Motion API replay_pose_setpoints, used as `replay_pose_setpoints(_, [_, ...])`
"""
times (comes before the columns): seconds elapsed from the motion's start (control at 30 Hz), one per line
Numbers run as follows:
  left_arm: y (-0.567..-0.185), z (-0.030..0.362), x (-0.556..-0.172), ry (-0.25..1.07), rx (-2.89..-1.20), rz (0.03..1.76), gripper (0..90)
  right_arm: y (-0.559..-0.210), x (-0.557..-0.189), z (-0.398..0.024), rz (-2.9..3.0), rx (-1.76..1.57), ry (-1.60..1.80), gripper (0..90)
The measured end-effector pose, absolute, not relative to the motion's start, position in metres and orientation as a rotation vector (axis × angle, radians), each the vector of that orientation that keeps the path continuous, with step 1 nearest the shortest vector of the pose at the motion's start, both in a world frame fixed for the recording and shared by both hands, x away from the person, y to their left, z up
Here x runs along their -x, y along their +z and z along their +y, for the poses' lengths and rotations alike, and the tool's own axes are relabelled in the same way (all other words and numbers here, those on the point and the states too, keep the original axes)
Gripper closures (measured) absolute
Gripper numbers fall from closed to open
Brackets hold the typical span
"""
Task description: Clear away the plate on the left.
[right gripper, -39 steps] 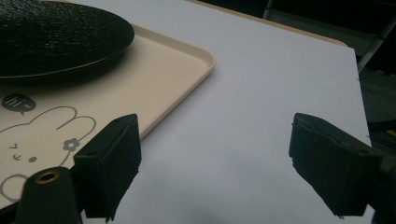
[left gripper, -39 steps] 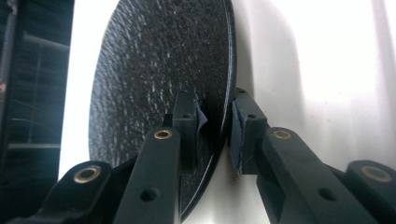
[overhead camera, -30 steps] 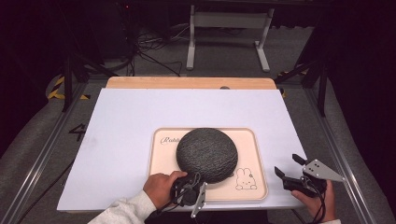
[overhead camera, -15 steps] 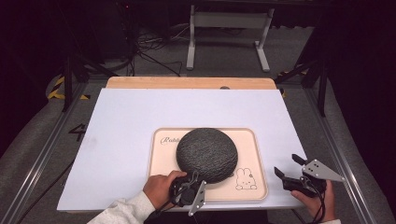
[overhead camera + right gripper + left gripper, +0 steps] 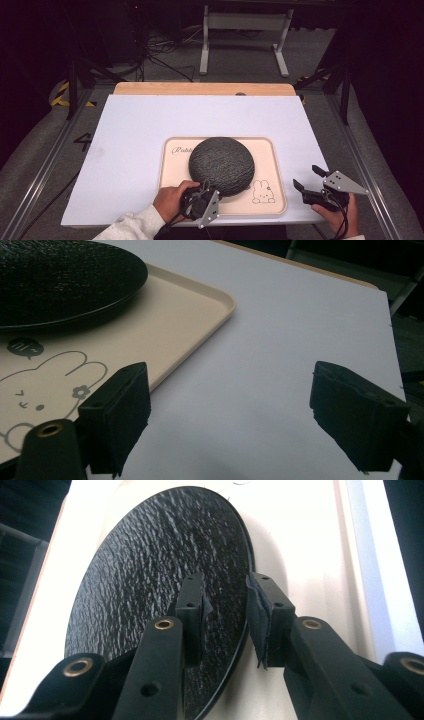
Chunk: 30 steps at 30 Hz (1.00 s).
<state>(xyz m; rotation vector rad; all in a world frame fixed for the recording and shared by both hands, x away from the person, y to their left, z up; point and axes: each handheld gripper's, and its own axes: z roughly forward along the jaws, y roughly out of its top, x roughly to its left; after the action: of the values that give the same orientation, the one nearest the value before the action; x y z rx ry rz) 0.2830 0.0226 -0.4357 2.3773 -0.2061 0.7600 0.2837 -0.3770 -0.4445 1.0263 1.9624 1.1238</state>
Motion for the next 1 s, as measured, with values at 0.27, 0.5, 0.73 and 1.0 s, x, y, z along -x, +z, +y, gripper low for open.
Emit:
replay_pose_setpoints(0.27, [-0.432, 0.025, -0.286, 0.778, -2.344, -0.173, 64.4, -0.445, -0.284, -0.376, 1.968, -1.023, 1.119, 16.6])
replay_pose_setpoints(0.5, [-0.430, 0.028, -0.289, 0.762, -2.315, -0.126, 56.9, -0.445, -0.284, -0.376, 1.970, -1.023, 1.120, 16.6])
replay_pose_setpoints(0.73, [-0.429, 0.030, -0.293, 0.761, -2.282, -0.077, 49.6, -0.445, -0.284, -0.376, 1.971, -1.020, 1.123, 16.6])
replay_pose_setpoints(1.0, [-0.427, 0.034, -0.298, 0.751, -2.263, -0.022, 38.0, -0.445, -0.284, -0.376, 1.973, -1.020, 1.122, 16.5])
